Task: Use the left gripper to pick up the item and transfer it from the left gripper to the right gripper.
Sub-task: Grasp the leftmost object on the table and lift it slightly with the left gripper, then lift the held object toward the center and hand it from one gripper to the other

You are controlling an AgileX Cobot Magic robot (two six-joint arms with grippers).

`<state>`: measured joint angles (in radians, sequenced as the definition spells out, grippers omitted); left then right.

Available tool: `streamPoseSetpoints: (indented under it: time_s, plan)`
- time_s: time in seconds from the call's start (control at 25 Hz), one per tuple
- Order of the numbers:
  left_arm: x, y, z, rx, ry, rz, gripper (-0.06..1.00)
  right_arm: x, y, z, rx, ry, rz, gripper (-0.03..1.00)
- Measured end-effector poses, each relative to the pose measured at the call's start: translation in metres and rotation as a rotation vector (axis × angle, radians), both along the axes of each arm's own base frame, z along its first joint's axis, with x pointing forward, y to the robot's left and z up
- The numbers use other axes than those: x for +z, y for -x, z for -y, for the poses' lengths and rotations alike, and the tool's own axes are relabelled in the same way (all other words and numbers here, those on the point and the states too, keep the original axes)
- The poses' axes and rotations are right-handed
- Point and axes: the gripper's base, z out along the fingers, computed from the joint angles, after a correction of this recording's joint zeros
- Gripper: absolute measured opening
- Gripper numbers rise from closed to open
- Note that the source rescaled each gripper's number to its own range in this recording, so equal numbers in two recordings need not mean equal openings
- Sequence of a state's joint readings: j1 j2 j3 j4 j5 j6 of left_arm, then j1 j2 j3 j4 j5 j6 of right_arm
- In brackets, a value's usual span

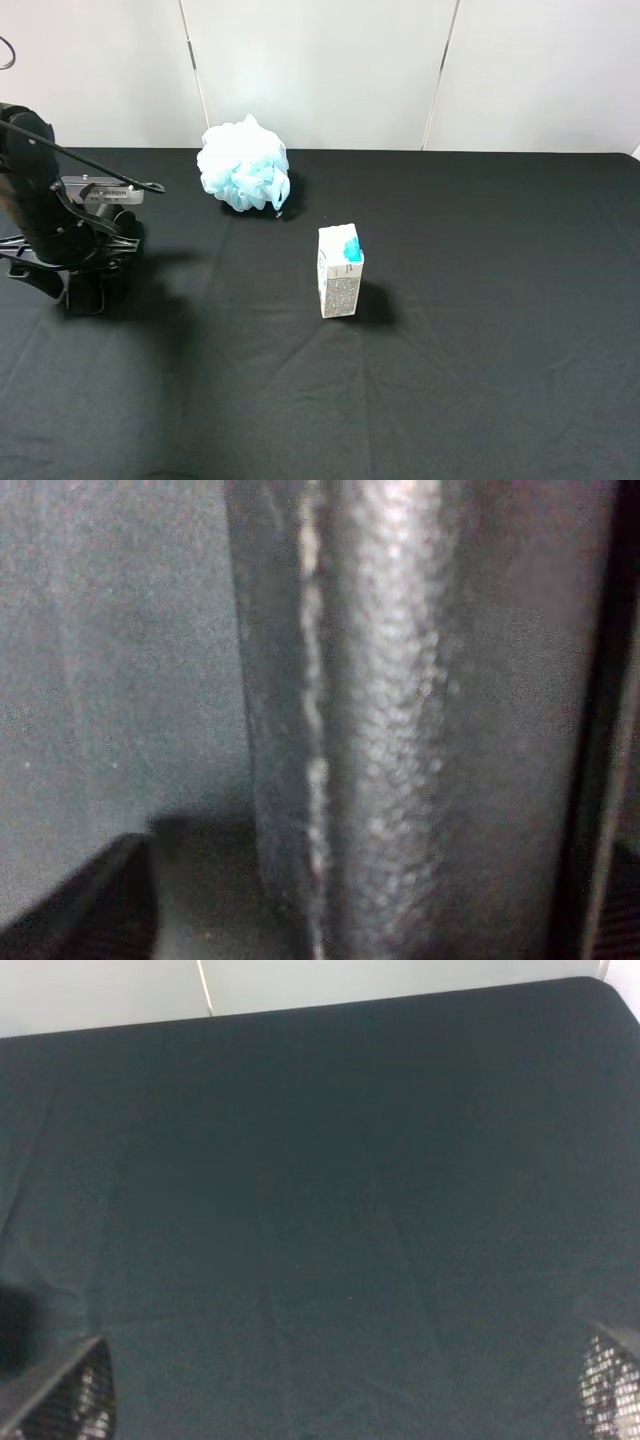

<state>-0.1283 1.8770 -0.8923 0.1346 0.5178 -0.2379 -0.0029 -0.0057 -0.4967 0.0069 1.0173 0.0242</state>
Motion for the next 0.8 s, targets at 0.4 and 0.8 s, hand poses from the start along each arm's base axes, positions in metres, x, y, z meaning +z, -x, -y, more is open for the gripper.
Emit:
streamPoseSetpoints:
  time_s: [0.4, 0.8]
  plan:
    - [0.0010, -0.0020, 0.0014, -0.004, 0.004, 0.018, 0.03, 0.0000, 0.0000, 0.0000, 0.000, 0.000, 0.000, 1.00]
    - [0.0018, -0.0020, 0.0014, -0.004, 0.004, 0.020, 0.03, 0.0000, 0.0000, 0.0000, 0.000, 0.000, 0.000, 1.00]
